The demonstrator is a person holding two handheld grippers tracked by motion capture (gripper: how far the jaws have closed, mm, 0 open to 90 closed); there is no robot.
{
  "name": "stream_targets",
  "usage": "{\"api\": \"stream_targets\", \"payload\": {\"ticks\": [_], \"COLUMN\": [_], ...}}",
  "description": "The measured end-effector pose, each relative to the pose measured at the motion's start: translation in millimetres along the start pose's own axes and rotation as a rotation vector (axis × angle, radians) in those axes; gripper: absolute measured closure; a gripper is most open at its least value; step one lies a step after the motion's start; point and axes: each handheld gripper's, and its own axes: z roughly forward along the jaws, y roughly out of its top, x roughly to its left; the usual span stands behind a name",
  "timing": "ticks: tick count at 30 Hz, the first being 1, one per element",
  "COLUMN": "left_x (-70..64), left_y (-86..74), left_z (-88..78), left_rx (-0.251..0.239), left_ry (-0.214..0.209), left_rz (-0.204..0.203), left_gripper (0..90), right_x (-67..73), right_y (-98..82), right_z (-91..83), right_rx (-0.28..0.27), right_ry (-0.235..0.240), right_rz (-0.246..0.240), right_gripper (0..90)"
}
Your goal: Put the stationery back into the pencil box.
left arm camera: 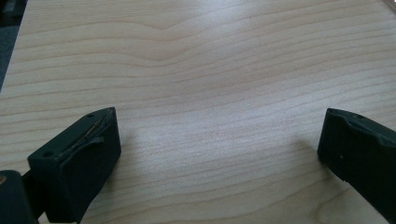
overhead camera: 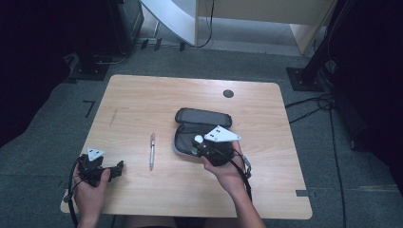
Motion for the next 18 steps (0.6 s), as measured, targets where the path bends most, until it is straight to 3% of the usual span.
{"api": "stream_targets", "payload": {"ticks": [9, 11, 18], "left_x": [0.0, 0.0, 0.0], "left_y": [0.0, 0.0, 0.0], "left_z": [0.1, 0.0, 0.1], "left_rx": [-0.001, 0.000, -0.001], "left_ry": [0.000, 0.000, 0.000], "left_rz": [0.000, 0.000, -0.001], "left_gripper": [0.0, 0.0, 0.0], "right_x": [-17.9, -18.6, -14.3], "right_y": [-7.8, -11.8, -20.1], "right_z": [29.3, 37.1, 56.3], "right_rx": [0.026, 0.036, 0.029], "right_ry": [-0.060, -0.084, -0.082], "right_rz": [0.021, 0.015, 0.013], "right_gripper": [65.6, 65.6, 65.6]}}
